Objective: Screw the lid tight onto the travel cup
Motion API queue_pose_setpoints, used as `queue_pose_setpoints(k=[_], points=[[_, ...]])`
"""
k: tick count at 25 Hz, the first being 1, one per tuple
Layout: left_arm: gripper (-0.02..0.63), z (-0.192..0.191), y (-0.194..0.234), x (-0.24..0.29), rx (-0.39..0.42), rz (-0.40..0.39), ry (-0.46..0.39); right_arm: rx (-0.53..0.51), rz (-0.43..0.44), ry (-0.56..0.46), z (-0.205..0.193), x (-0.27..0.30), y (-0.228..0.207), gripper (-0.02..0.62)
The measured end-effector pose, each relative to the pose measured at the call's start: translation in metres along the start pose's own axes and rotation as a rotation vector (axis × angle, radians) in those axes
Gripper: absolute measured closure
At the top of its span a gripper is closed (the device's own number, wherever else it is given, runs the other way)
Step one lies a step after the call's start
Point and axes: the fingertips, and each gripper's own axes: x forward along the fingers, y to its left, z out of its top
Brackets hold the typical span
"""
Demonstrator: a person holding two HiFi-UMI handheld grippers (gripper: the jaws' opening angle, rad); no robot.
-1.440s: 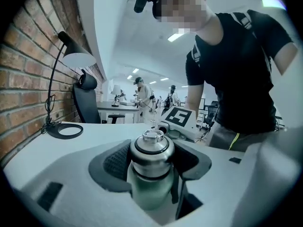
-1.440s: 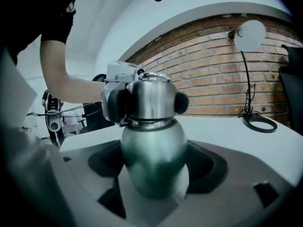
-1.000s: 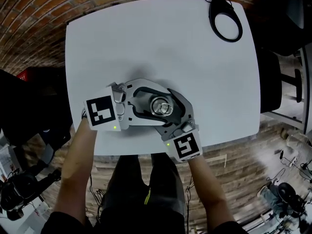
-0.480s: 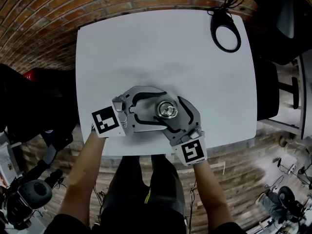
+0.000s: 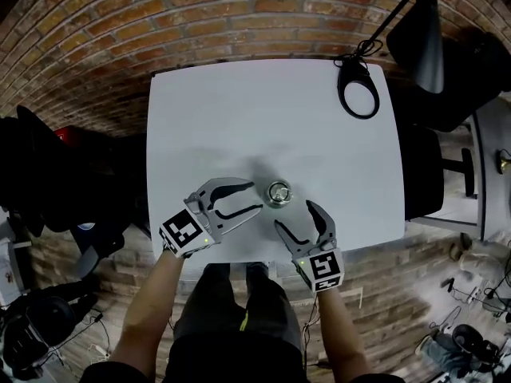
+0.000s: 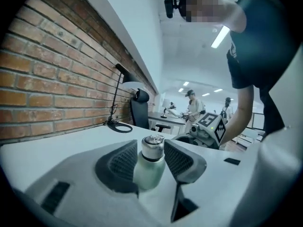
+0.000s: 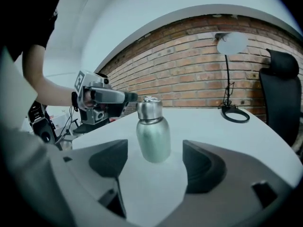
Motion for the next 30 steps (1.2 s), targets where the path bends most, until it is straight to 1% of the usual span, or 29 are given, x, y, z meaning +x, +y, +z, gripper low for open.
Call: queue_pose_setpoints(k=[2,4,6,7,9,10,11,13,16,18,21,26,30], points=[[0.490,-0.007,0.004,-0.011,-0.024,0.071,0.000,0.008,-0.021,0.013,-0.001,-0.009,0.001,0.229],[0.540,-0.009,0.003,-0.020,-0.040,0.129,0.003,0.024,-0.031,0.027,-0.002,-0.018,0.004,0.229],[0.558,-0.008,0.000,-0.027,-0.039,0.186,0.012,0.047,-0.043,0.036,-0.001,-0.028,0.006,0.234],[0.566,-0.005,0.000,-0.031,-0.036,0.218,0.016,0.054,-0.060,0.039,0.000,-0.034,0.005,0.265],[0.574,0.003,-0.001,-0.037,-0.028,0.286,0.023,0.055,-0.106,0.044,0.004,-0.047,-0.001,0.552],[0.577,0.010,-0.003,-0.041,-0.021,0.316,0.022,0.056,-0.123,0.043,0.007,-0.054,-0.003,0.569],[0.580,0.018,-0.005,-0.044,-0.012,0.342,0.017,0.062,-0.135,0.037,0.011,-0.060,-0.005,0.580],[0.581,0.034,-0.010,-0.054,0.001,0.384,0.000,0.077,-0.164,0.010,0.025,-0.071,-0.010,0.581],[0.583,0.060,-0.013,-0.075,0.006,0.429,-0.041,0.104,-0.226,-0.056,0.056,-0.090,-0.022,0.581],[0.583,0.079,-0.013,-0.090,0.034,0.452,-0.068,0.109,-0.253,-0.110,0.080,-0.103,-0.030,0.581],[0.583,0.110,-0.006,-0.117,0.086,0.499,-0.126,0.075,-0.278,-0.192,0.121,-0.123,-0.037,0.581],[0.583,0.159,0.001,-0.164,0.140,0.595,-0.237,0.015,-0.328,-0.303,0.183,-0.159,-0.037,0.581],[0.583,0.196,-0.002,-0.191,0.215,0.635,-0.294,-0.023,-0.343,-0.384,0.222,-0.182,-0.027,0.581]])
